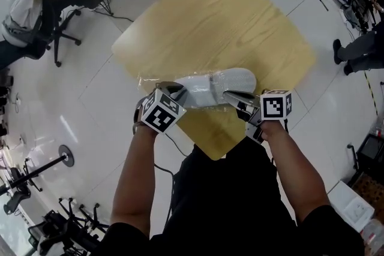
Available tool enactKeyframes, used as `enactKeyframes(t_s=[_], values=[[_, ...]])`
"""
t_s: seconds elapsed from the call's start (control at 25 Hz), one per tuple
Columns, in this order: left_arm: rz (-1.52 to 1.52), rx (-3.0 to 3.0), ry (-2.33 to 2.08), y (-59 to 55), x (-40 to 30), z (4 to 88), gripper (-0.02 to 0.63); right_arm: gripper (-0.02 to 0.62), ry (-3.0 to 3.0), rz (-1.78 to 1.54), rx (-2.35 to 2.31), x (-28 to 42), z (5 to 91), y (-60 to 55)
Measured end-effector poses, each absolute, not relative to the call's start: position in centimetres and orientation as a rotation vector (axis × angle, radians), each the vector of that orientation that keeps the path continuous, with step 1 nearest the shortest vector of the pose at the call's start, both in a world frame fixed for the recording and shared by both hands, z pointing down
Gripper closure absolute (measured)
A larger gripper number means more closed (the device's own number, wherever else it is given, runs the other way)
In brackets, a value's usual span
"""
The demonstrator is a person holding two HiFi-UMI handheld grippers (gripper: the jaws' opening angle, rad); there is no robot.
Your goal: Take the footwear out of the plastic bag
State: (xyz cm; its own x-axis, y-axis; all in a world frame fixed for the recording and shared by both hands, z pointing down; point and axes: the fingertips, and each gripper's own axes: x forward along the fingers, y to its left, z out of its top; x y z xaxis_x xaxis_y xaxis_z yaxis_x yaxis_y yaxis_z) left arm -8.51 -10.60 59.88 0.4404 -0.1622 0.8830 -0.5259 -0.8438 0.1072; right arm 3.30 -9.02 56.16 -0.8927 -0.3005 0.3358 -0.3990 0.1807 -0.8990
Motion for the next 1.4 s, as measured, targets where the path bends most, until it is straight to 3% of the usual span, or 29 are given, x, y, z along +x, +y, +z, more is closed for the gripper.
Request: enactKeyframes(t_s=[0.2, 0.4, 0.52, 0.64, 0.84, 1.08, 1.24, 1.4], values=[[1.357, 2.353, -0.578, -10.3, -8.4, 59.9, 0.557, 0.594, -2.386, 1.926, 0.591, 3.5, 55.4, -9.1], [1.386, 2.416, -0.521, -10.0, -8.0, 58.8, 0.563, 0.589, -2.400, 1.801, 0.681, 5.1, 55.6, -10.0], [1.377, 2.508, -0.456, -10.0, -7.4, 57.3, 0.516, 0.487, -2.408, 1.535, 0.762, 6.8, 55.0, -10.7], [1.488, 2.599, -0.355, -9.8, -6.4, 57.1, 0.491, 0.471, -2.341, 1.269, 0.995, 11.1, 55.2, -12.4], [1.647, 2.606, -0.213, -9.6, -5.5, 59.2, 0.481, 0.373, -2.080, 1.508, 1.233, 16.1, 59.4, -13.2], [1.613, 2.586, -0.235, -9.5, -5.0, 59.8, 0.521, 0.388, -2.062, 1.599, 1.188, 15.3, 60.4, -12.6], [1.598, 2.584, -0.268, -9.5, -5.1, 59.7, 0.538, 0.461, -2.085, 1.565, 1.182, 14.9, 60.4, -12.4], [1.597, 2.587, -0.292, -9.6, -5.2, 59.5, 0.558, 0.472, -2.108, 1.560, 1.185, 15.0, 59.9, -12.3]])
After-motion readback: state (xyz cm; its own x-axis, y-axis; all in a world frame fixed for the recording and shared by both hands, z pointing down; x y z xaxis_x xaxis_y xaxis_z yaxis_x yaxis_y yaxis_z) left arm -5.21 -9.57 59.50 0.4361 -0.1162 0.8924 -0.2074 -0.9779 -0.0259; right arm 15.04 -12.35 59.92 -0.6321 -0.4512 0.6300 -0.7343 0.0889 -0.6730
